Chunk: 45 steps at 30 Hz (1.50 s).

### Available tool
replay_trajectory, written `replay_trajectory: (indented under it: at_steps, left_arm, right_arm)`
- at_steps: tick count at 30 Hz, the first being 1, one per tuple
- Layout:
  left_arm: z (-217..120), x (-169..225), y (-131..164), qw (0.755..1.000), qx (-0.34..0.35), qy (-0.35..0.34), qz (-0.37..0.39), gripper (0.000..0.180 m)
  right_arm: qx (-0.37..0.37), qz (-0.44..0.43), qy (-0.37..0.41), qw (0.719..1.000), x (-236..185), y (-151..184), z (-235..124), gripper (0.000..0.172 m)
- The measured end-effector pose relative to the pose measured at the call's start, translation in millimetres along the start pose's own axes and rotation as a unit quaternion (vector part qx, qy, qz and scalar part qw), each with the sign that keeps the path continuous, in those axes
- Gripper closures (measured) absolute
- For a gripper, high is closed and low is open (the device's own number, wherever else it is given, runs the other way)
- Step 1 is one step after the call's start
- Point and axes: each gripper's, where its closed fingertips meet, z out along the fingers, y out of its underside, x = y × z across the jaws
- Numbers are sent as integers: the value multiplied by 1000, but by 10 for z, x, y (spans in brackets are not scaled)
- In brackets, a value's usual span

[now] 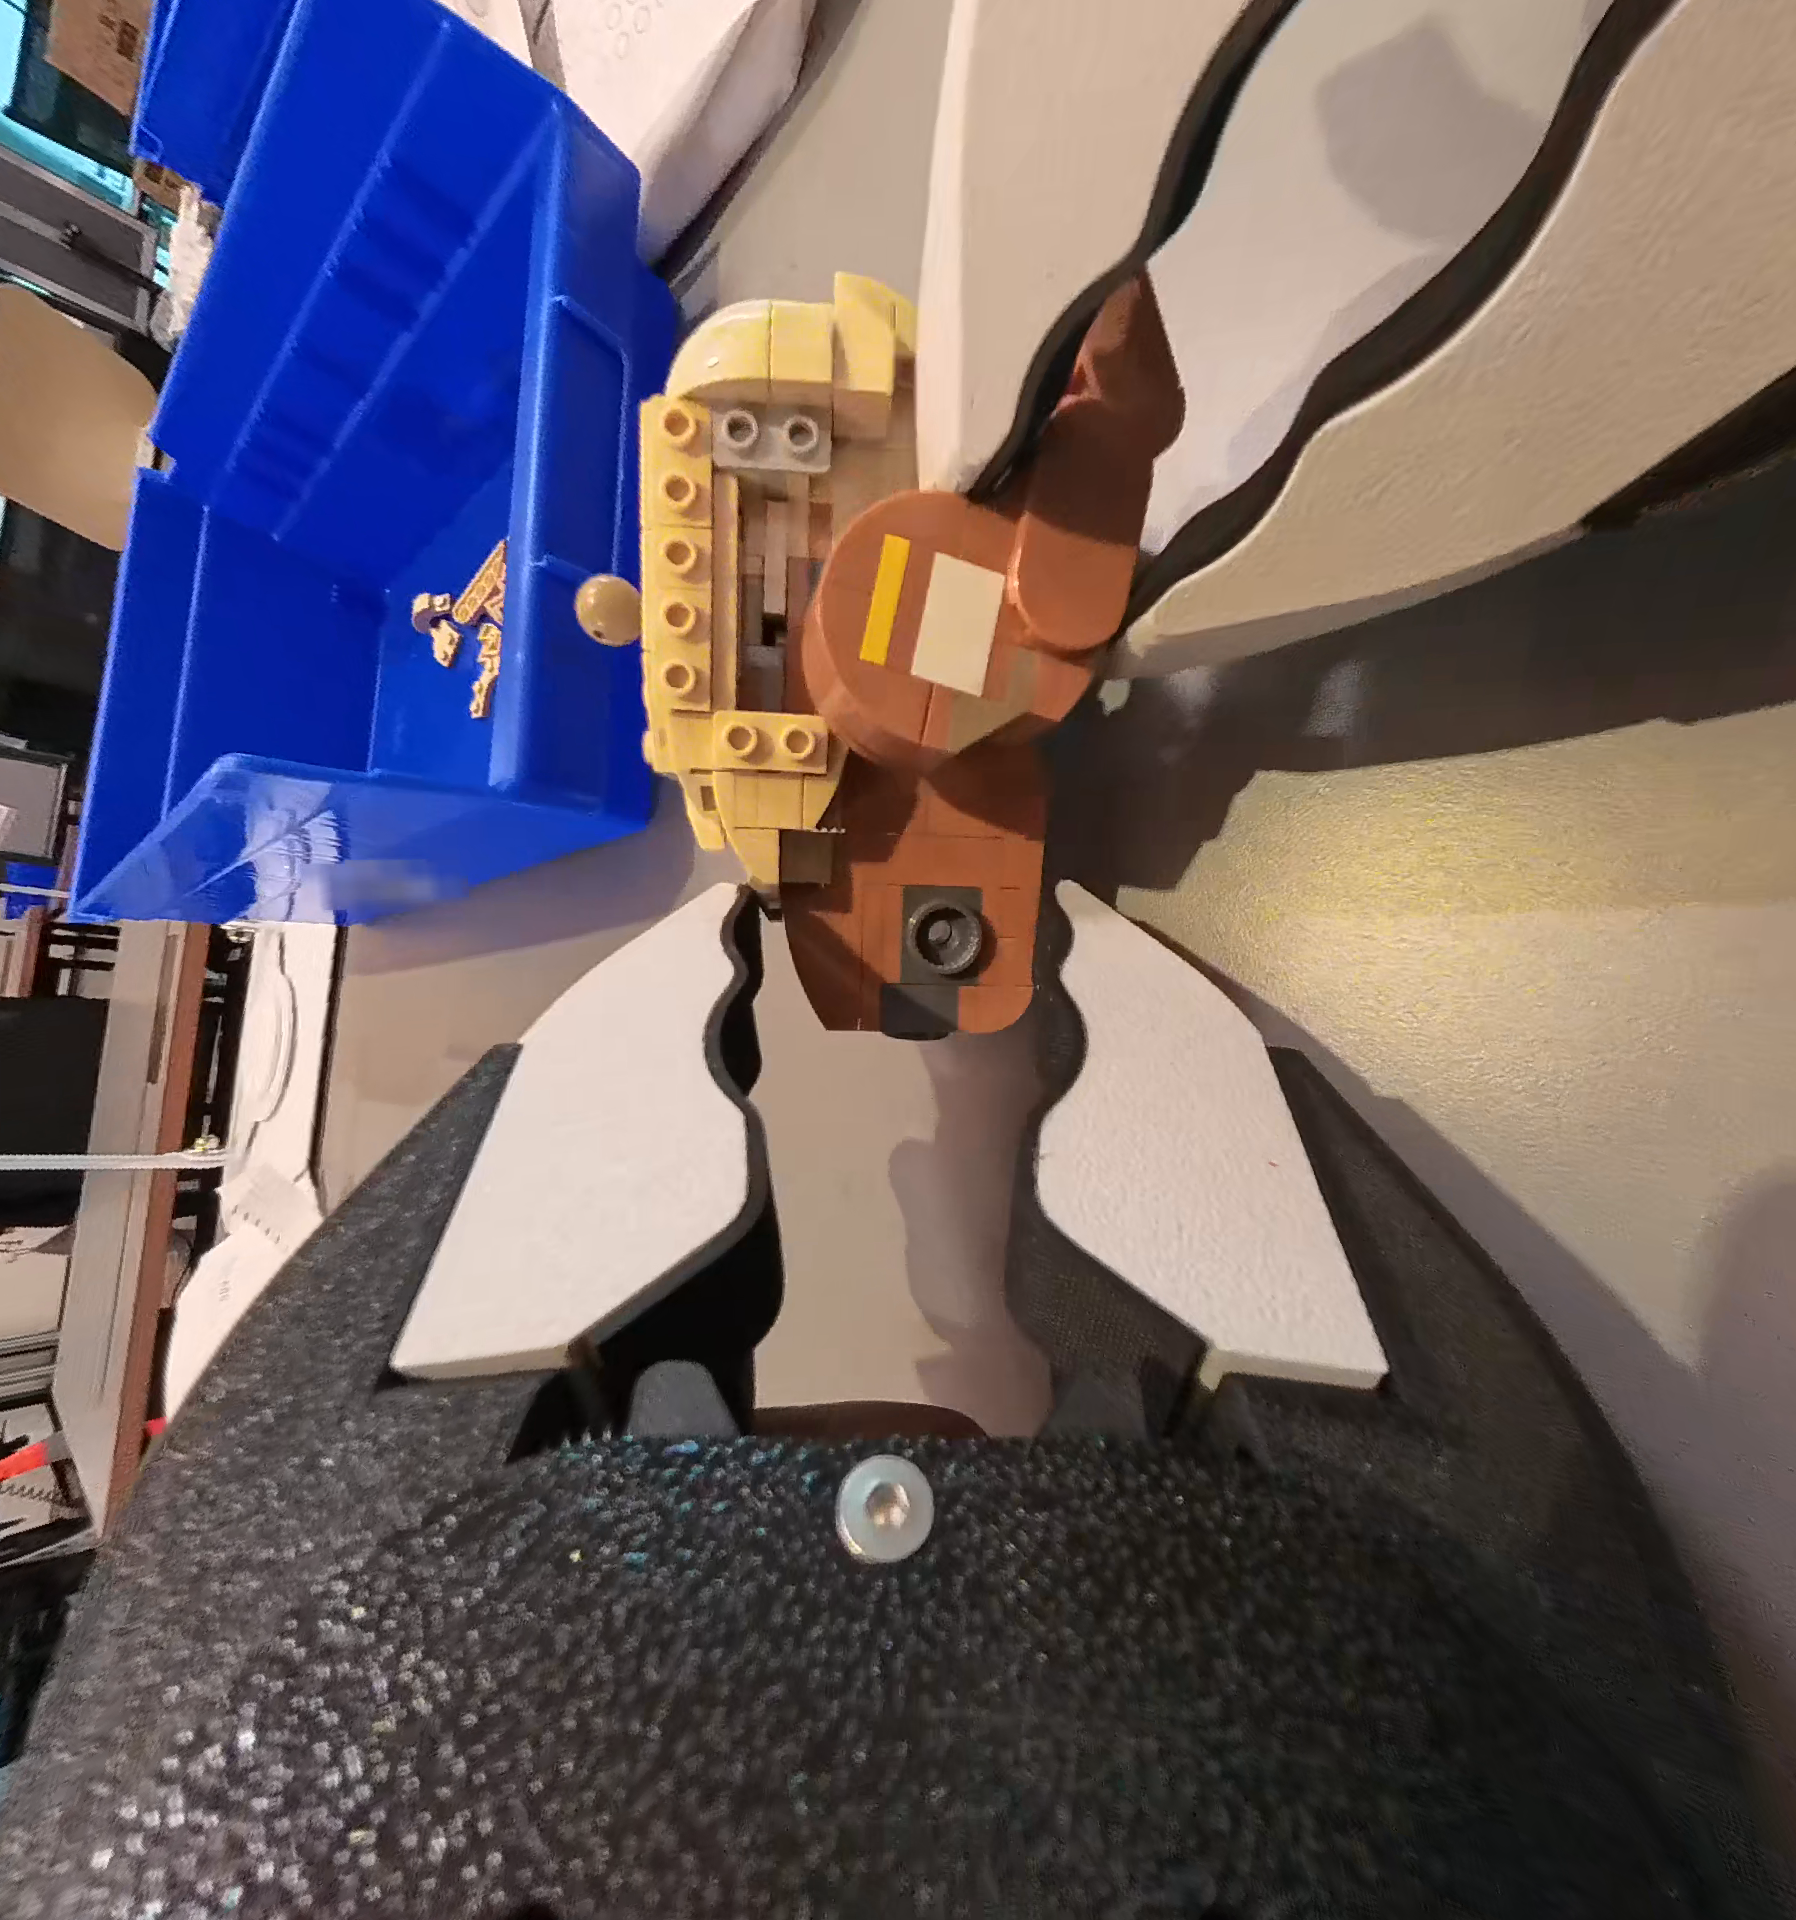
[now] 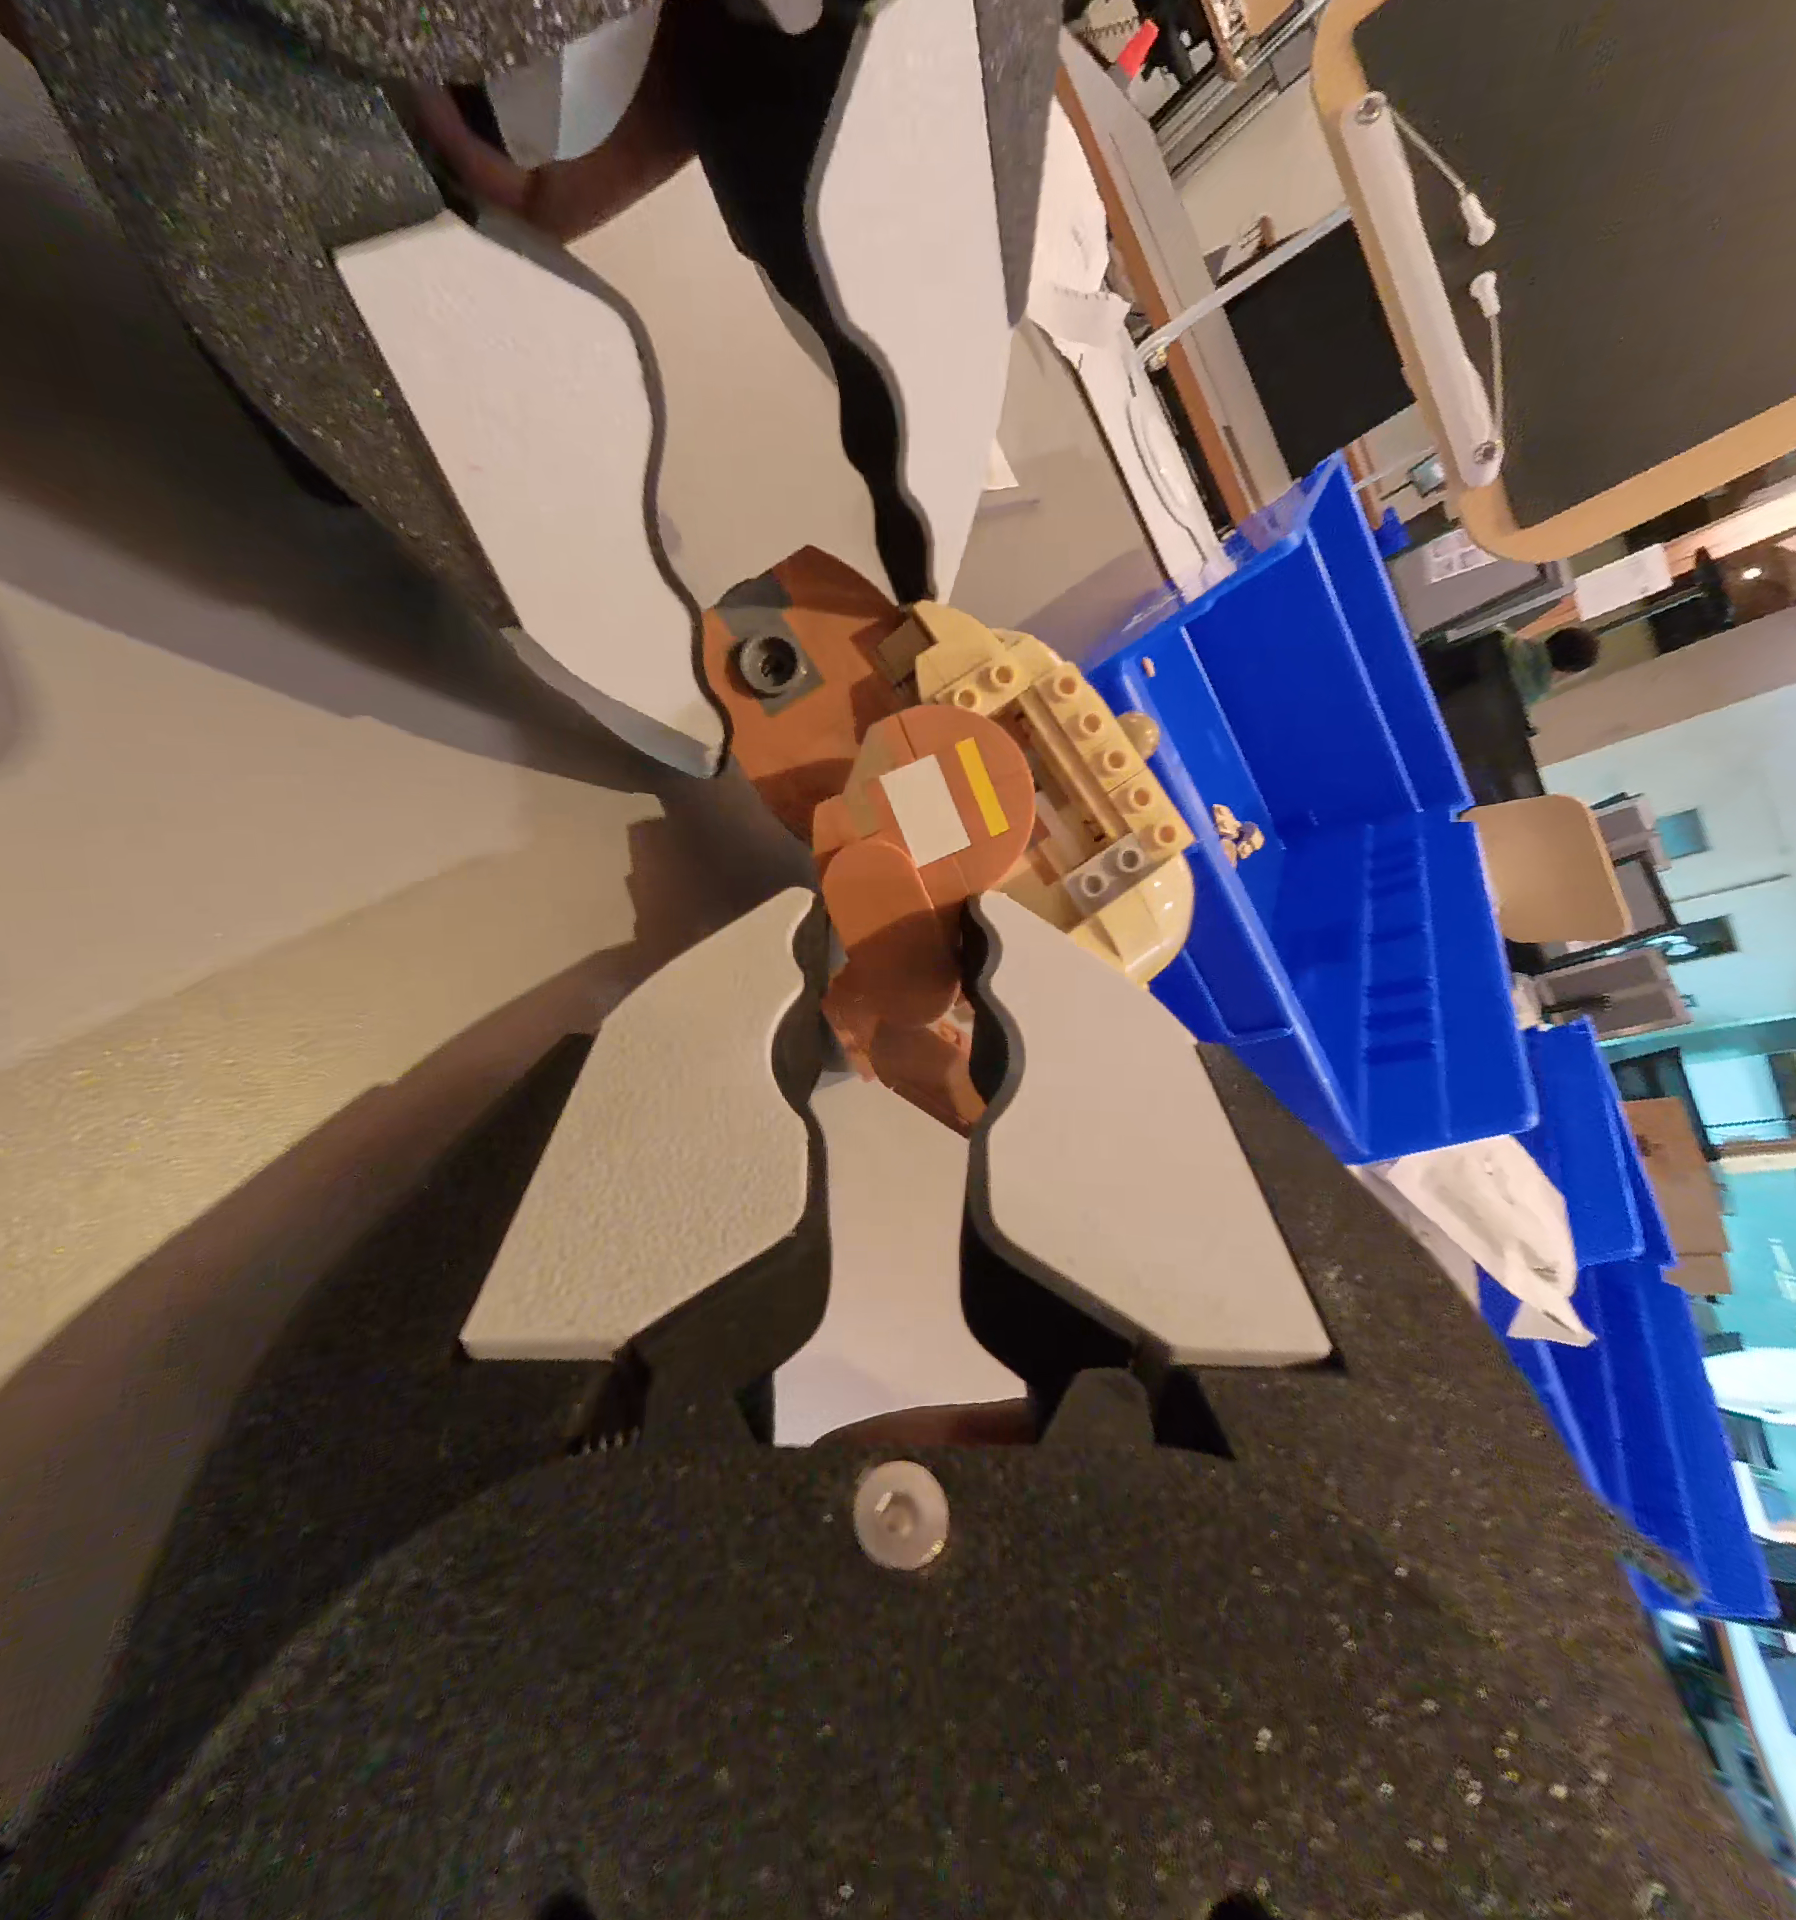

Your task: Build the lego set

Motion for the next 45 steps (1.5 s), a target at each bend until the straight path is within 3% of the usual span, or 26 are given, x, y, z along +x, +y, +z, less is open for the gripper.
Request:
replay_trajectory:
  at_steps: [8,22,32,37,45]
  left_arm:
    - [3,41,52,1000,-7,9,-11,131]
    - [-11,39,40,1000,-10,7,-18,131]
    - [-42,-54,-3,997,18,-61,39,131]
    - [-53,-77,-7,992,49,-77,81,131]
    - [-29,-83,5,992,95,-37,67,131]
  right_arm:
    - [34,-5,31,999,67,-74,-60,148]
    - [2,-19,31,999,56,15,16,148]
    - [-23,-93,85,992,95,38,22,149]
    - [-17,-79,63,995,60,34,5,149]
    - [-22,-58,16,998,71,33,32,149]
